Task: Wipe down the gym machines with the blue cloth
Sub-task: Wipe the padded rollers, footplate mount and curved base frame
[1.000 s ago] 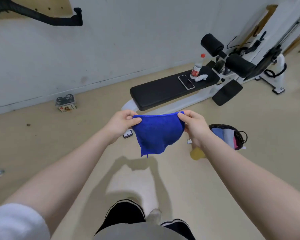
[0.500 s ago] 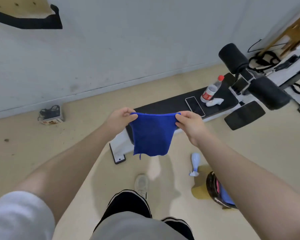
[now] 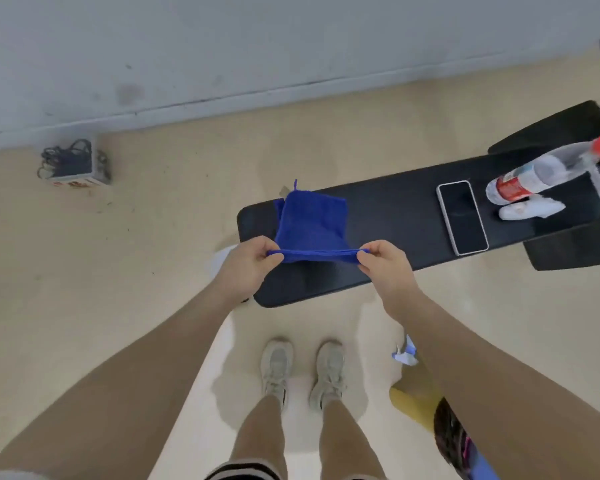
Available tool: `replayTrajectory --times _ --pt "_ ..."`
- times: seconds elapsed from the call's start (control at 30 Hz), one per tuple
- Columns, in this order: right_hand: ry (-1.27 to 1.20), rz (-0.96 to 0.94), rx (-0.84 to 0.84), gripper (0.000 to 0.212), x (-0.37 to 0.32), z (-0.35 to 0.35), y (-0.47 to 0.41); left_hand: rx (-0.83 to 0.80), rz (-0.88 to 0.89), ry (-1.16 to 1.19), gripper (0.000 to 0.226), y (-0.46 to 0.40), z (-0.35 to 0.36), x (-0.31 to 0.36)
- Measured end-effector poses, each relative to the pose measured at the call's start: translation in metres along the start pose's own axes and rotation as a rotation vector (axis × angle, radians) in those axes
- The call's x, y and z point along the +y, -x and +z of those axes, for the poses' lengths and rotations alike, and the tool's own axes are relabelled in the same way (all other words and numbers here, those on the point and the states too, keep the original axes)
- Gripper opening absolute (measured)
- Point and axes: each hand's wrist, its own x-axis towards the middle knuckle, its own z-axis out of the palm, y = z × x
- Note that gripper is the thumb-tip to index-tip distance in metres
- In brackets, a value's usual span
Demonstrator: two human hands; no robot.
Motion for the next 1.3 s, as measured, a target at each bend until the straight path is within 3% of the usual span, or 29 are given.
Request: replayTrajectory --times 0.13,0.3,0.43,0.5,0.53,0.57,0.63,0.7,0.8,0.87,1.03,1.1,1.17,1.3 --pt "0.128 0.062 -0.084 0.012 0.048 0.011 -0.030 -0.063 -0.065 -0.079 0.015 -0.014 0.034 -0.050" --pt "0.178 -0.018 -0.118 0.013 0.063 0.008 -0.057 -0.104 -0.046 -0.121 0.011 -0.025 0.048 -0.058" --pt "0.052 -0.107 -0.058 0.017 0.039 0.017 -0.089 0.054 0.030 -0.020 0.007 -0.067 0.040 -0.039" --pt "-0.042 -0.144 -0.041 0.008 0.026 0.022 -0.102 0.170 0.093 0.014 0.005 -0.088 0.038 -0.033" --pt "-0.064 -0.159 -0.048 0.010 0.023 0.024 -0.107 0.224 0.126 0.019 0.014 -0.096 0.038 -0.032" --pt "-0.026 -0.177 -0.061 0.024 0.023 0.025 -0.112 0.270 0.144 0.002 0.024 -0.101 0.039 -0.034" --pt "0.227 -0.254 -0.079 0.048 0.031 0.025 -0.115 0.354 0.149 -0.149 0.033 -0.103 0.043 -0.042" --pt "0.537 -0.495 -0.050 0.042 0.048 0.024 -0.109 0.357 0.241 -0.406 0.024 -0.094 0.053 -0.054" --pt "0.920 -0.688 -0.174 0.029 0.074 0.026 -0.102 0.138 0.488 -0.719 0.025 -0.081 0.067 -0.077" --pt "1.071 -0.721 -0.252 0.035 0.084 0.030 -0.101 -0.044 0.464 -0.866 0.039 -0.079 0.072 -0.086" --pt "1.310 -0.890 -0.135 0.035 0.091 0.037 -0.104 0.012 0.475 -1.088 0.020 -0.088 0.080 -0.086" --pt "1.299 -0.919 -0.183 0.029 0.088 0.037 -0.098 -0.032 0.475 -1.040 0.014 -0.081 0.078 -0.083" --pt "1.191 -0.860 -0.295 0.007 0.086 0.030 -0.087 -0.001 0.476 -0.871 0.016 -0.066 0.074 -0.085" --pt "0.842 -0.643 -0.296 0.011 0.067 0.020 -0.081 0.066 0.385 -0.564 0.034 -0.049 0.064 -0.084"
